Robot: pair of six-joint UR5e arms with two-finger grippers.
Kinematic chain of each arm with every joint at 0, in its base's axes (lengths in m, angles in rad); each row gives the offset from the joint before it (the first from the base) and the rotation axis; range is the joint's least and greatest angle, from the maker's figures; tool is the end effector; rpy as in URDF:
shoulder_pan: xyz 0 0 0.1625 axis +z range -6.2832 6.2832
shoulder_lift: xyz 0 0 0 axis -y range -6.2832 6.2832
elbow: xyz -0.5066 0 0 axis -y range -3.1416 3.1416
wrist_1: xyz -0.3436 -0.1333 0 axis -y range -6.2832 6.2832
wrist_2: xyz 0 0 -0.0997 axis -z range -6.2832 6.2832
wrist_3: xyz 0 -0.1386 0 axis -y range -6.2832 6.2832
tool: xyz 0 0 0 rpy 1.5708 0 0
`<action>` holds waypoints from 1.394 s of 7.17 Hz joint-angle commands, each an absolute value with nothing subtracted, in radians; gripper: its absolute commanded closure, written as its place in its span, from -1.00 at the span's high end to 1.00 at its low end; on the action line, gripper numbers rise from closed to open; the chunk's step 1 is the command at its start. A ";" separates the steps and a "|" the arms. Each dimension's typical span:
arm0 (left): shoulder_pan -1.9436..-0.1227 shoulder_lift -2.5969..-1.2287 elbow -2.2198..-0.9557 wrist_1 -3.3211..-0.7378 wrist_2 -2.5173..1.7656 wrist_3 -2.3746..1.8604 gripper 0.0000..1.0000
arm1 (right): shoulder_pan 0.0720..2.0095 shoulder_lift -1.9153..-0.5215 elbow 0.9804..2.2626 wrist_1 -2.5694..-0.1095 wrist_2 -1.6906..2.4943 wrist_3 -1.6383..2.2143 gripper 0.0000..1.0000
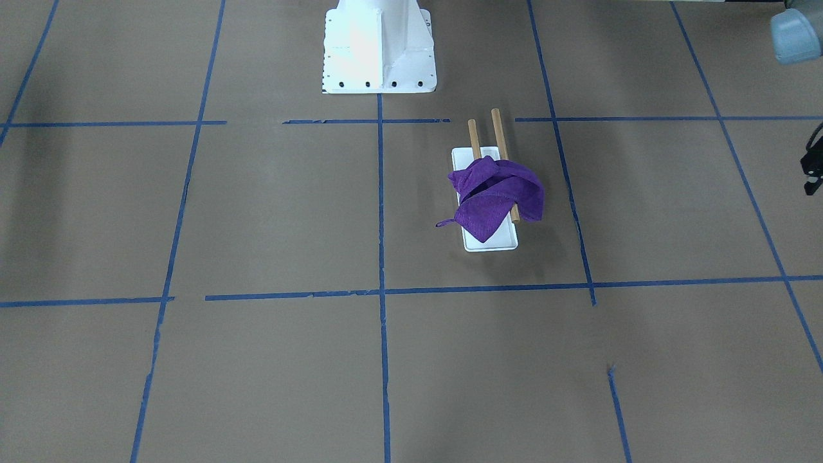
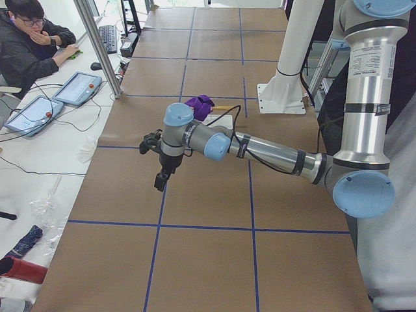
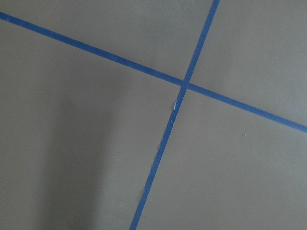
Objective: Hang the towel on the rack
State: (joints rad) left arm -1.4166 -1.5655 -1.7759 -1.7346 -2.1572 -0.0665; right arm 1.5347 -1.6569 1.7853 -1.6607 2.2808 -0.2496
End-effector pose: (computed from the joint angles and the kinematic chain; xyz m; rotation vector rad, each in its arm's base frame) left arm 0.0160 -0.4715 0.6733 0.2874 0.6159 0.1909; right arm 0.0285 -0.4022 0.7244 0.1127 -0.7045 -0.2872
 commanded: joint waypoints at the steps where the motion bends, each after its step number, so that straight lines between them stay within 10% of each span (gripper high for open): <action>1: -1.505 -1.542 -1.672 -1.709 -2.250 -0.026 1.00 | 1.630 -1.663 1.645 -1.655 2.514 -0.252 1.00; 10: -1.589 -1.526 -1.707 -1.459 -2.324 0.143 1.00 | 1.644 -1.658 1.657 -1.652 2.516 -0.206 1.00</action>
